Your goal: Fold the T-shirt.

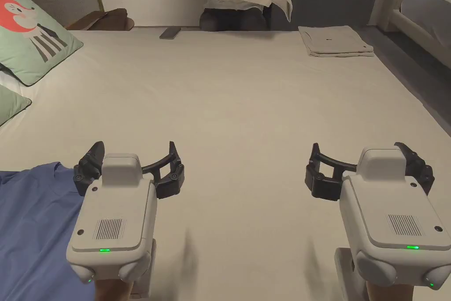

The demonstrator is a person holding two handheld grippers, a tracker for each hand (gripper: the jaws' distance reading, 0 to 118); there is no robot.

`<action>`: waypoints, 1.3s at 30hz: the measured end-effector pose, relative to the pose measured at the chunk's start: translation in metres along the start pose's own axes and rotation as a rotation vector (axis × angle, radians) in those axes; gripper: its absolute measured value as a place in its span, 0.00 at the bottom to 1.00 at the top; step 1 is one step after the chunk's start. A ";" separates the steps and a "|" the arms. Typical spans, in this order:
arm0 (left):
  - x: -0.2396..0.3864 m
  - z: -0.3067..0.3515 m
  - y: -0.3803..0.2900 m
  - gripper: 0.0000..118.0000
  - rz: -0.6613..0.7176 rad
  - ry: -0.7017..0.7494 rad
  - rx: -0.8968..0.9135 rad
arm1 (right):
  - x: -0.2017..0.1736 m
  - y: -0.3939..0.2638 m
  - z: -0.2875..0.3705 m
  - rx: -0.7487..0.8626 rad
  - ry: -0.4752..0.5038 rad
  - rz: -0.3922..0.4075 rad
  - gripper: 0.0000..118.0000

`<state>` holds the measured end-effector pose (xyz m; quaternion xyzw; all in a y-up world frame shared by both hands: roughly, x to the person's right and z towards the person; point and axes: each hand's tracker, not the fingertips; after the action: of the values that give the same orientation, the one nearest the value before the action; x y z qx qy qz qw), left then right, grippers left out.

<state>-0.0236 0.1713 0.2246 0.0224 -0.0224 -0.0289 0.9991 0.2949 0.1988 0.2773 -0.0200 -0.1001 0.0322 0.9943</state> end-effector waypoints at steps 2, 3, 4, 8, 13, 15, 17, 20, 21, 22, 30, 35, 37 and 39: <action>-0.001 0.000 0.000 0.94 0.001 0.000 0.002 | 0.000 0.001 0.000 0.002 0.002 0.001 0.99; -0.001 -0.001 0.000 0.94 0.001 0.000 0.003 | 0.000 0.001 0.000 0.004 0.003 0.002 0.99; -0.001 -0.001 0.000 0.94 0.000 0.001 0.003 | 0.000 0.001 0.000 0.004 0.003 0.004 0.99; -0.002 0.000 0.000 0.94 0.000 0.000 0.005 | -0.001 0.002 0.001 0.008 0.005 0.008 0.99; -0.001 0.000 0.002 0.94 -0.004 -0.001 0.010 | -0.002 0.003 0.002 0.012 0.008 0.009 0.99; -0.001 0.001 0.002 0.94 -0.004 -0.001 0.011 | -0.002 0.003 0.002 0.014 0.010 0.009 0.99; -0.001 0.001 0.003 0.94 -0.004 -0.002 0.010 | -0.003 0.004 0.002 0.014 0.010 0.011 0.99; -0.001 0.002 0.004 0.94 -0.006 0.001 0.014 | -0.003 0.005 0.002 0.017 0.009 0.010 0.99; -0.001 0.002 0.004 0.94 -0.006 0.000 0.014 | -0.002 0.006 0.002 0.018 0.009 0.009 0.99; -0.001 0.002 0.005 0.94 -0.005 0.000 0.015 | -0.002 0.006 0.002 0.017 0.009 0.008 0.99; -0.001 0.001 0.006 0.94 -0.003 0.001 0.015 | -0.002 0.007 0.002 0.020 0.013 0.014 0.99; -0.001 0.001 0.006 0.94 -0.007 -0.002 0.013 | -0.001 0.009 0.002 0.023 0.013 0.010 0.99; -0.001 0.002 0.007 0.94 -0.008 -0.002 0.014 | -0.001 0.009 0.002 0.025 0.012 0.010 0.99; -0.001 0.002 0.008 0.94 -0.008 -0.001 0.017 | -0.001 0.010 0.002 0.026 0.012 0.008 0.99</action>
<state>-0.0240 0.1788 0.2267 0.0310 -0.0233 -0.0329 0.9987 0.2931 0.2083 0.2788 -0.0077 -0.0936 0.0373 0.9949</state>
